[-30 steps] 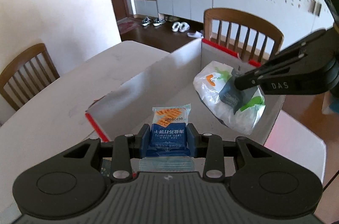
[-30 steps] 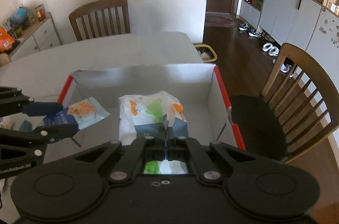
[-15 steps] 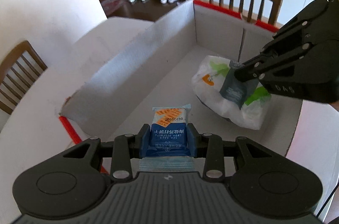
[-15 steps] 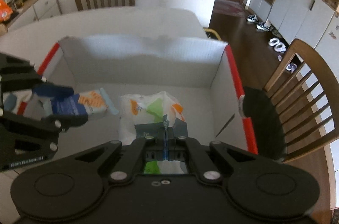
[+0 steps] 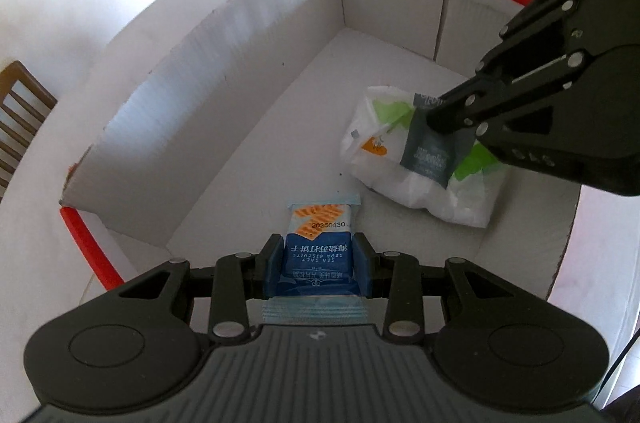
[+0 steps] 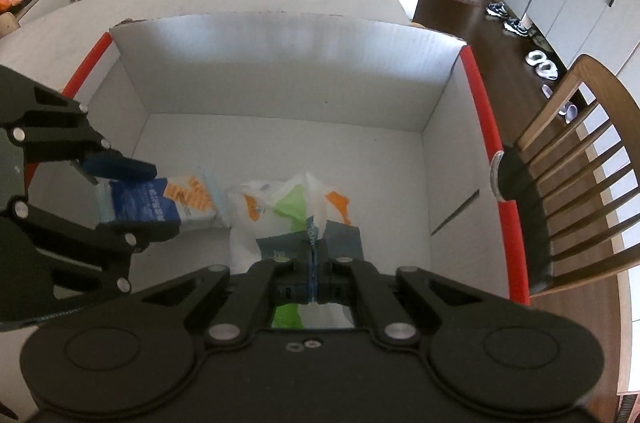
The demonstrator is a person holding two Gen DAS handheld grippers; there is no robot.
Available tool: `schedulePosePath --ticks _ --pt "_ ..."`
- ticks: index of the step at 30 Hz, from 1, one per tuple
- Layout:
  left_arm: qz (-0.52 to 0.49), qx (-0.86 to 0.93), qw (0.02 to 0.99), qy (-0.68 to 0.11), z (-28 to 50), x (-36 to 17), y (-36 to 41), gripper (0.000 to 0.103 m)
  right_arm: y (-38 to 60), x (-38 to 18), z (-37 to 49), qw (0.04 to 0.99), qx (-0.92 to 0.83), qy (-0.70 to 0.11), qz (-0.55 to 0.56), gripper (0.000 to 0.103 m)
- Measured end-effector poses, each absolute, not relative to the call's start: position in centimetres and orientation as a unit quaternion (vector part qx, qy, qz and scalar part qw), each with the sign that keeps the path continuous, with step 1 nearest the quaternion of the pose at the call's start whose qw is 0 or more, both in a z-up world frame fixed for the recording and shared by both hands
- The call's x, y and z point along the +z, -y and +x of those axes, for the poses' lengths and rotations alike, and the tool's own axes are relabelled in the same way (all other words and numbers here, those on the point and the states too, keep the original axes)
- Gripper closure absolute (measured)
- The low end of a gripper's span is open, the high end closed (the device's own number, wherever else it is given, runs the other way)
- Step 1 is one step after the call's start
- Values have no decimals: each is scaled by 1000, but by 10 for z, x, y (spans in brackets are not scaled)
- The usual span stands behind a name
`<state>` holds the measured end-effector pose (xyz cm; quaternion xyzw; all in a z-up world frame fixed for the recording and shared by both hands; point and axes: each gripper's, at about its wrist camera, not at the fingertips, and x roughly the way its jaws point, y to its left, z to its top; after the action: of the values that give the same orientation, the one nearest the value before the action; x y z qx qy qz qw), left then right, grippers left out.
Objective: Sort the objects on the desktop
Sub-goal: 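Carry the biscuit pack and white bag with both grippers into the red box, then open both grippers to drop the biscuit pack and white bag in the box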
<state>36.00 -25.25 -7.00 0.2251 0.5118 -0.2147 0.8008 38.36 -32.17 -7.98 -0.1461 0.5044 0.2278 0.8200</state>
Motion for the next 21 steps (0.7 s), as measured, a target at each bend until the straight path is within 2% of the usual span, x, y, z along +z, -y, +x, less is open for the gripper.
schedulePosePath --ticks 11,15,17,20,21 --pt "236 -204 787 -532 364 -79 254 68 317 -84 386 816 222 -512 -152 101" --pt "234 -203 784 -538 363 -84 256 67 318 -87 385 812 224 -518 -151 97" --pt "235 -202 786 -535 361 -84 257 67 318 -88 386 810 224 -521 -147 90" --pt "235 -204 790 -529 357 -82 257 62 319 -88 385 808 225 -524 -145 86" --pt "232 -205 790 -529 357 -81 256 54 320 -87 385 808 225 -526 -142 82"
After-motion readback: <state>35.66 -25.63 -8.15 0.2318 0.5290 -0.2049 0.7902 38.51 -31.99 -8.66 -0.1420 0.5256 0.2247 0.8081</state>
